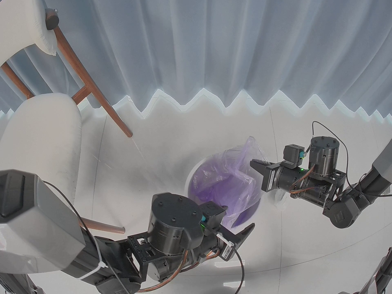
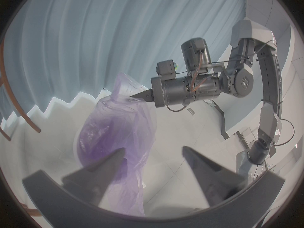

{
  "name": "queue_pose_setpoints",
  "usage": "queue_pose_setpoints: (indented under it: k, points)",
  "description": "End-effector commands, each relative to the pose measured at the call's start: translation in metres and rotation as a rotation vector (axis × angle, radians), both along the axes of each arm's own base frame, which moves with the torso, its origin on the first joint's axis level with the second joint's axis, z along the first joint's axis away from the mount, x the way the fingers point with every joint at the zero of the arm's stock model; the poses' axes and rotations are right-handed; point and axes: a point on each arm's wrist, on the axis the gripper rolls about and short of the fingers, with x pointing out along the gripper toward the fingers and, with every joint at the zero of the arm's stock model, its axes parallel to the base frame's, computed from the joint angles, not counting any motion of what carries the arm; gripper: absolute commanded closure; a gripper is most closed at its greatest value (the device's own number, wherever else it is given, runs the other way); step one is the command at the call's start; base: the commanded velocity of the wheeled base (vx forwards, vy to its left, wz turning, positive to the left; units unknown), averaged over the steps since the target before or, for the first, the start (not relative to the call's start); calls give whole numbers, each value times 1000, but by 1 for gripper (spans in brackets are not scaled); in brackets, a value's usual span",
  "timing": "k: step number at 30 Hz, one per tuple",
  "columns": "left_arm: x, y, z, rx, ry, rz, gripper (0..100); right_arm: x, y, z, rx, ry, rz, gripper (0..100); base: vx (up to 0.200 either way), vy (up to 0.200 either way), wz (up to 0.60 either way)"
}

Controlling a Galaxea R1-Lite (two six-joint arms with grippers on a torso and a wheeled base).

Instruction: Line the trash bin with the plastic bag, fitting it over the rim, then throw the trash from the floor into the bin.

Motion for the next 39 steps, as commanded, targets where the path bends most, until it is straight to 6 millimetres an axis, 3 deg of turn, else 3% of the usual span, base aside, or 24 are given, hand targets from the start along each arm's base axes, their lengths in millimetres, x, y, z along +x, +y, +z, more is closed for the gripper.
queue_pose_setpoints:
  k: [1, 6, 11, 20, 26, 27, 32, 39]
  points:
    - [-2, 2, 14, -41, -19, 14, 0, 2, -10, 1, 0, 1, -29, 100, 0, 0, 0]
    - [-5, 30, 24, -79, 18, 86, 0, 7, -16, 2, 13, -6, -52, 100, 0, 0, 0]
    - [-13, 54, 4, 13, 78, 116, 0, 7, -15, 3, 37, -11, -56, 100, 0, 0, 0]
    - [-8, 55, -17, 78, 121, 103, 0, 7, -11, 8, 51, -23, -45, 100, 0, 0, 0]
    - [26, 54, -25, 99, 90, 144, 0, 5, -11, 14, 60, -40, -45, 100, 0, 0, 0]
    - [30, 57, -27, 109, 89, 153, 100, 5, -11, 14, 60, -40, -43, 100, 0, 0, 0]
    - [36, 53, -34, 103, 111, 107, 100, 4, -9, 14, 65, -37, -38, 100, 0, 0, 0]
    - [41, 49, -25, 40, 75, 75, 100, 2, -10, 12, 71, -35, -40, 100, 0, 0, 0]
